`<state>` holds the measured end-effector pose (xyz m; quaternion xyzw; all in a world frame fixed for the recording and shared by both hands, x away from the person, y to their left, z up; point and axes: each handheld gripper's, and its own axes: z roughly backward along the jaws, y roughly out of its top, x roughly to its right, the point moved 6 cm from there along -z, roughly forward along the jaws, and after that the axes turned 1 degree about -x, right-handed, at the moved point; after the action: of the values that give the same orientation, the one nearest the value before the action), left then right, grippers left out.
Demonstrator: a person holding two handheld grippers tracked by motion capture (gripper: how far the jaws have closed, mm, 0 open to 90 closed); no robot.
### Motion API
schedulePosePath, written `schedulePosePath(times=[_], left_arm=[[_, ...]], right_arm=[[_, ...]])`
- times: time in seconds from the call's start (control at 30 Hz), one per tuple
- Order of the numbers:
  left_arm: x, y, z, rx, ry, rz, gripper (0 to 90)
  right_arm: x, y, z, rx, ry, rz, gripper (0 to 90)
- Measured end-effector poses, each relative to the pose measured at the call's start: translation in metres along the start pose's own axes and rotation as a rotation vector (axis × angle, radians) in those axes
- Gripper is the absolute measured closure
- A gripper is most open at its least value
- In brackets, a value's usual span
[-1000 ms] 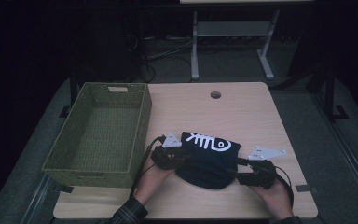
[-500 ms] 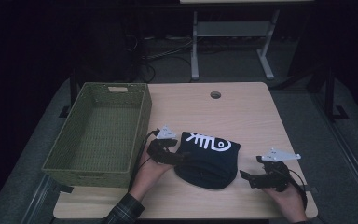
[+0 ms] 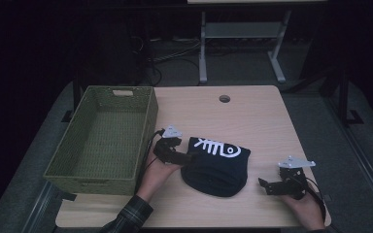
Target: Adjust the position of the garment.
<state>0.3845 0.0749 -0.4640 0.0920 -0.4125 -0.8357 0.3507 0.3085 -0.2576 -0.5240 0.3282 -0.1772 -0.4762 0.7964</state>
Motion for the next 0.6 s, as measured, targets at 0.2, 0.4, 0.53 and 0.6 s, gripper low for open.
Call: schedulePosePath(times=[0.2,0.4,0.53,0.6], left_arm=[[-0.005,-0.001,-0.010,-0.011,0.003,0.023,14.3],[-0.008,-0.006,-0.021,-0.028,-0.006,0.036,14.3],[-0.008,-0.011,-0.027,-0.049,-0.014,0.035,14.3],[-0.008,-0.014,-0.031,-0.051,-0.014,0.046,14.3]], right_arm=[[0.002,-0.001,-0.001,-0.002,-0.007,-0.002,2.3],[0.002,-0.001,-0.001,-0.002,-0.007,-0.003,2.3],[0.002,-0.001,-0.001,-0.002,-0.007,-0.003,2.4],[0.002,-0.001,-0.001,-0.002,-0.007,-0.003,2.3]])
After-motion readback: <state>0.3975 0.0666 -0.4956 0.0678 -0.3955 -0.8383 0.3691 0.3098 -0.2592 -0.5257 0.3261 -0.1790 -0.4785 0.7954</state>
